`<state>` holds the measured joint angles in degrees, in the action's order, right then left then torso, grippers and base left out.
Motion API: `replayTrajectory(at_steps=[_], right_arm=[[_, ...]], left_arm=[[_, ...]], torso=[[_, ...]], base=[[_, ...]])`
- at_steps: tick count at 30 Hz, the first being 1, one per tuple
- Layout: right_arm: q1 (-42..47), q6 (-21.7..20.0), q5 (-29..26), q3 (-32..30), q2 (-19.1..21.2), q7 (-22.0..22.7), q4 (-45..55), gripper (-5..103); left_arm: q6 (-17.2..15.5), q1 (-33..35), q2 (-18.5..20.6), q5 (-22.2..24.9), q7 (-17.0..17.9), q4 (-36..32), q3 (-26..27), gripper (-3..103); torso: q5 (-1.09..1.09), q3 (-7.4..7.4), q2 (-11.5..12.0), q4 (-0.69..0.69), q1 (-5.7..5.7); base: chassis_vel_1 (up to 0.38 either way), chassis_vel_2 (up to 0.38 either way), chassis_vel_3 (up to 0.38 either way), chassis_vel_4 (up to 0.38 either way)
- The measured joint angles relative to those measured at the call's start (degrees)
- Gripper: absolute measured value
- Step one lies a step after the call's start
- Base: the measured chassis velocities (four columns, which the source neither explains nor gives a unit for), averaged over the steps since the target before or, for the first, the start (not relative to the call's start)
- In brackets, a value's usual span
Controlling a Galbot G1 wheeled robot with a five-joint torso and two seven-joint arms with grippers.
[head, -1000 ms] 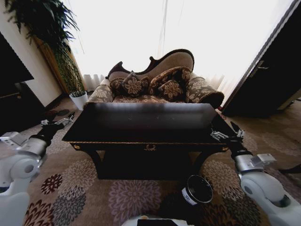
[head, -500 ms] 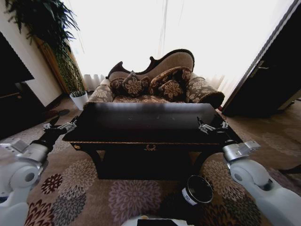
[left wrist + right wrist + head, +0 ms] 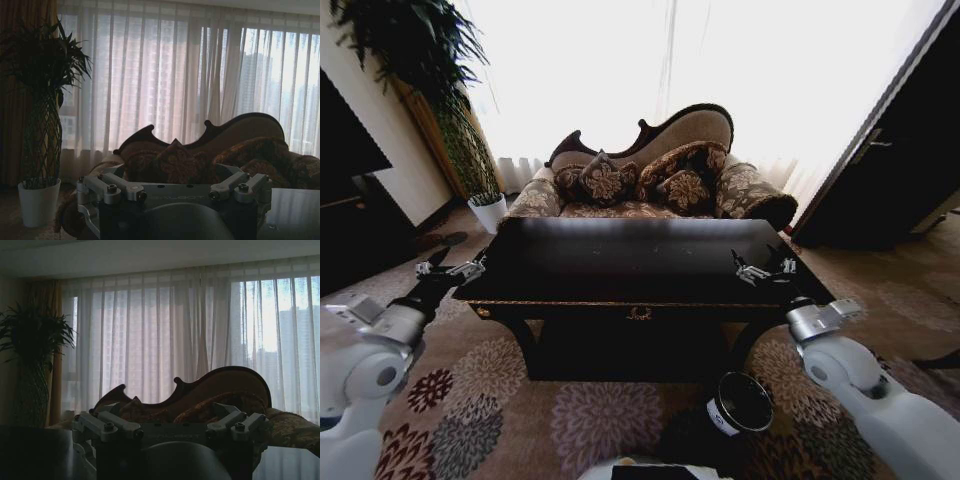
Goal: Move to the front of the table and place the trash on the table into the trash bin.
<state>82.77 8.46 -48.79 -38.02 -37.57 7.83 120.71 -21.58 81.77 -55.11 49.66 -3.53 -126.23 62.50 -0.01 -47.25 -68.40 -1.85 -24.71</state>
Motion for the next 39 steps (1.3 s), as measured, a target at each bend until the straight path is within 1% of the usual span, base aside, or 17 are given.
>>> replayTrajectory(at_steps=[10, 13, 16, 39], right_arm=[[0.5, 0.2, 0.0, -0.4, -0.6, -0.2, -0.1, 100], [0.7, 0.2, 0.0, -0.4, -0.9, -0.2, -0.2, 100], [0.7, 0.3, 0.1, -0.5, -1.0, -0.2, -0.3, 100], [1.3, 0.4, 0.1, -1.2, -2.3, 0.0, -1.5, 100]], left_arm=[[0.0, -0.2, 0.1, -0.2, -0.1, 0.2, -0.3, 100], [0.0, -0.3, 0.1, -0.3, -0.1, 0.4, -0.4, 100], [0.0, -0.4, 0.1, -0.3, -0.1, 0.4, -0.5, 100], [0.0, -1.0, 0.5, -0.4, -0.1, 0.8, -1.1, 100]], torso=[[0.0, 0.0, 0.0, 0.0, 0.0], [0.0, 0.0, 0.0, 0.02, -0.01], [0.0, 0.0, 0.0, 0.0, -0.01], [0.0, 0.0, 0.0, 0.0, 0.0]], base=[[0.0, 0.0, 0.0, 0.0], [0.0, 0.0, 0.0, 0.0], [0.023, -0.021, -0.029, 0.038], [0.084, -0.084, -0.084, 0.084]])
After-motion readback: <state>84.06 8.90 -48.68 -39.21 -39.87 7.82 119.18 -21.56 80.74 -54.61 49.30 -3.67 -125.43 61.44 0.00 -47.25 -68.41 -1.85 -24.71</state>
